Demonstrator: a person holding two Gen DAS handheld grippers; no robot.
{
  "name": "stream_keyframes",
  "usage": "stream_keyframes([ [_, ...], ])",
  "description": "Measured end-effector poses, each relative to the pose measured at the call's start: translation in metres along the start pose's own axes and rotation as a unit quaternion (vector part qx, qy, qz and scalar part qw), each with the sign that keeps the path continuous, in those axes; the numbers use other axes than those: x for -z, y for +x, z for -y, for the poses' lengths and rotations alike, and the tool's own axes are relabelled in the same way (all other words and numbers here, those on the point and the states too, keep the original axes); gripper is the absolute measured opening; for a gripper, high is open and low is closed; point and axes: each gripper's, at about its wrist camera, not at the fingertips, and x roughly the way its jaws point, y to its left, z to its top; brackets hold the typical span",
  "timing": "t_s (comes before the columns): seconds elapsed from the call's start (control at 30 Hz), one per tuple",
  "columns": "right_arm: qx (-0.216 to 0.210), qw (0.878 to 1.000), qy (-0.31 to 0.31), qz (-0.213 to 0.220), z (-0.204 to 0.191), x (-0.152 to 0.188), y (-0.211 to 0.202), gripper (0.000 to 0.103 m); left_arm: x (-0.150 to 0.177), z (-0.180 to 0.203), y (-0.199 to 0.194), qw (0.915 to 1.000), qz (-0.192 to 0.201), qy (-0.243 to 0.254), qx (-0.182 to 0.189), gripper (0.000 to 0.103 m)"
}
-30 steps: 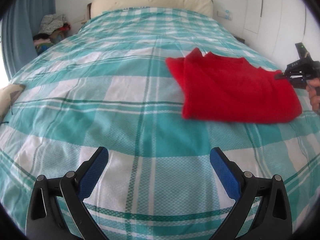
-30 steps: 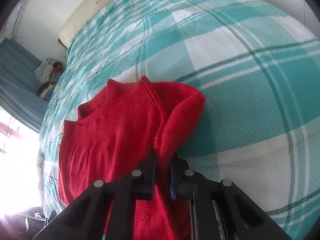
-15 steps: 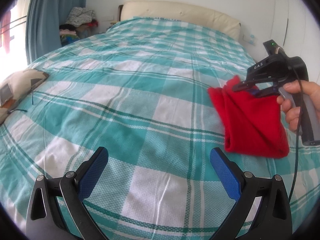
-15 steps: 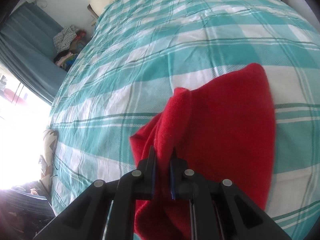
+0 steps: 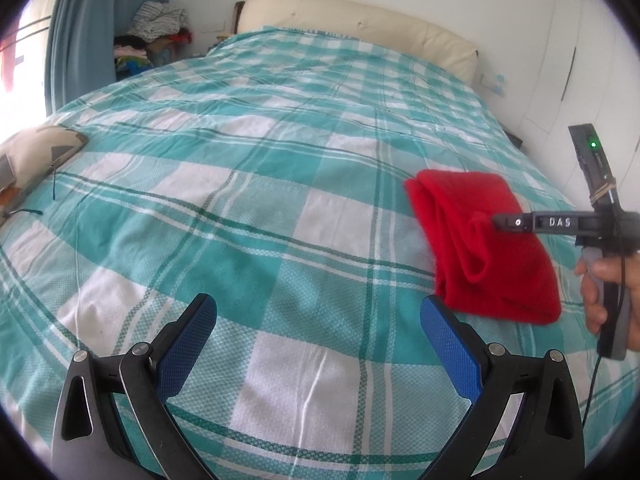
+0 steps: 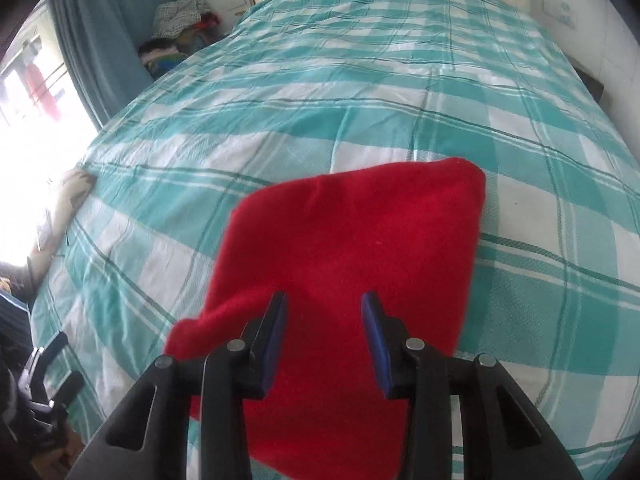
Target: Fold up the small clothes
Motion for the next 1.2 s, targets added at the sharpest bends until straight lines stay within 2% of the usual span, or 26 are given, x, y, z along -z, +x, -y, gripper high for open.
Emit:
stream_keyframes([
  [0.1, -0.014, 0.999, -0.029, -0.004, -0.033, 0.028, 0.024, 0.041, 0.003, -0.001, 0.002, 1.0000, -0.004, 0.001, -0.005, 0.102],
  [0.2, -0.010, 0.999, -0.044, 0.028, -0.051, 0.041, 0.021, 0.040, 0.006, -0.003, 0.004, 0.9999, -0.010, 0.000, -0.009, 0.102],
  [0.27, -0.056, 0.998, -0.026, 0.034, -0.043, 0.042, 0.003, 0.040, 0.006, -0.004, 0.005, 0.9999, -0.013, -0.001, -0.011, 0.102],
  [0.3, -0.062, 0.997, -0.016, 0.043, -0.037, 0.043, -0.010, 0.039, 0.006, -0.004, 0.006, 0.9998, -0.015, -0.001, -0.010, 0.102],
  [0.43, -0.018, 0.996, -0.005, 0.088, -0.006, 0.064, -0.060, 0.040, 0.004, 0.000, 0.008, 0.9998, -0.018, -0.002, -0.002, 0.102],
  [0.5, -0.009, 0.997, 0.004, 0.075, 0.009, 0.078, -0.062, 0.040, 0.005, 0.005, 0.011, 0.9997, -0.025, 0.003, 0.005, 0.102],
  [0.6, -0.020, 0.999, 0.032, 0.021, 0.022, 0.104, -0.036, 0.040, 0.011, 0.011, 0.018, 0.9985, -0.048, 0.005, 0.025, 0.102],
  [0.63, -0.023, 0.999, 0.036, 0.016, 0.020, 0.113, -0.031, 0.041, 0.014, 0.011, 0.021, 0.9978, -0.059, 0.003, 0.031, 0.102],
  [0.7, -0.022, 0.999, 0.018, 0.033, 0.011, 0.126, -0.039, 0.041, 0.019, 0.008, 0.021, 0.9962, -0.075, -0.009, 0.045, 0.102],
  [0.77, -0.030, 0.998, 0.007, 0.046, 0.008, 0.130, -0.052, 0.042, 0.020, 0.006, 0.018, 0.9930, -0.081, -0.026, 0.082, 0.102],
  [0.8, -0.039, 0.998, 0.013, 0.053, 0.013, 0.130, -0.060, 0.045, 0.015, 0.007, 0.017, 0.9893, -0.083, -0.034, 0.115, 0.102],
  [0.87, -0.038, 0.996, 0.031, 0.078, 0.032, 0.124, -0.076, 0.057, -0.002, 0.016, 0.023, 0.9754, -0.095, -0.053, 0.191, 0.102],
  [0.9, -0.031, 0.994, 0.044, 0.095, 0.043, 0.120, -0.083, 0.067, -0.014, 0.023, 0.028, 0.9674, -0.104, -0.061, 0.223, 0.102],
  [0.93, -0.024, 0.992, 0.062, 0.110, 0.059, 0.112, -0.088, 0.073, -0.028, 0.033, 0.036, 0.9609, -0.114, -0.060, 0.245, 0.102],
  [1.0, -0.027, 0.986, 0.111, 0.124, 0.094, 0.094, -0.090, 0.073, -0.055, 0.059, 0.058, 0.9527, -0.128, -0.038, 0.273, 0.102],
  [1.1, -0.067, 0.973, 0.192, 0.110, 0.142, 0.067, -0.068, 0.073, -0.082, 0.089, 0.108, 0.9548, -0.154, -0.014, 0.254, 0.101],
  [1.2, -0.132, 0.957, 0.244, 0.086, 0.166, 0.048, -0.033, 0.073, -0.086, 0.098, 0.150, 0.9653, -0.181, -0.004, 0.189, 0.095],
])
